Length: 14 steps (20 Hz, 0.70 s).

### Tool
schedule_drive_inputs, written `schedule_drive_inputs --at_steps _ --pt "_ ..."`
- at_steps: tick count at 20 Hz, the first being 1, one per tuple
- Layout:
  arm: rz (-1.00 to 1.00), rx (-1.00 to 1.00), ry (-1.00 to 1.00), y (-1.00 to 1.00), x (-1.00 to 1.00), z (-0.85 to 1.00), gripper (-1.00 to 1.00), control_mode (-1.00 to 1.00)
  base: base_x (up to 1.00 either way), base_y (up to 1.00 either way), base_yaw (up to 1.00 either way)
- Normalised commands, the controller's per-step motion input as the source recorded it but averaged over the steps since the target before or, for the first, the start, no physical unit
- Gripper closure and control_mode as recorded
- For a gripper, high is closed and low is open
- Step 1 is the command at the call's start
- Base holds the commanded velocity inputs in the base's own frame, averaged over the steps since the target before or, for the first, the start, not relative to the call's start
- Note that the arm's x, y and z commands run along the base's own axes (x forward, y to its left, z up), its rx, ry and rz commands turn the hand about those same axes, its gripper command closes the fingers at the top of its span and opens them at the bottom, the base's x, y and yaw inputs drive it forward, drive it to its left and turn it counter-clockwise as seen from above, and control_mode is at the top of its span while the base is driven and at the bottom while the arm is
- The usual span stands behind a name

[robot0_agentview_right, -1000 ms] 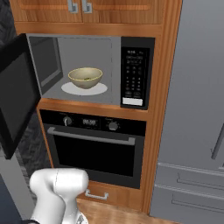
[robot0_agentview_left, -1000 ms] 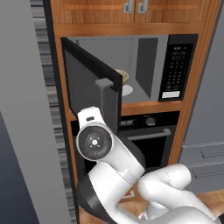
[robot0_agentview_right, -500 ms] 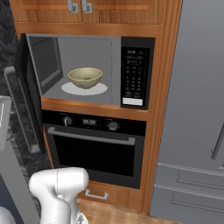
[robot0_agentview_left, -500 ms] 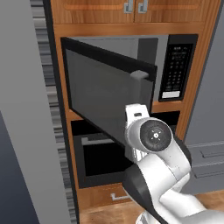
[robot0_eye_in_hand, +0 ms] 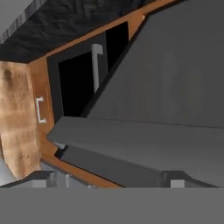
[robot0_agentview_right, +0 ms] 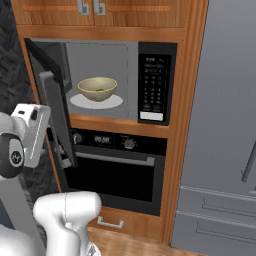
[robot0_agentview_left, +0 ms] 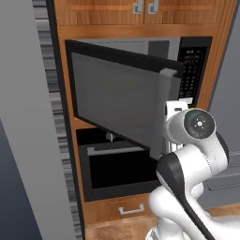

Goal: Pick the avocado from the sink and place it in the bowl. Then pick the bowl and place it in the microwave. Then close the microwave door and press the start button.

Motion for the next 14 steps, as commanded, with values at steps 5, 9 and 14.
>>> schedule_drive_inputs --at_steps 5,9,14 --pt "-0.04 0.00 0.00 -0.16 0.96 0.00 -1.00 -1.00 0.00 0.00 0.00" --pt "-0.02 0.00 0.00 -0.01 1.00 0.00 -1.00 -1.00 0.00 0.00 0.00" --pt "0.00 0.00 0.00 -0.02 0.94 -0.03 -1.00 -1.00 0.00 0.00 0.00"
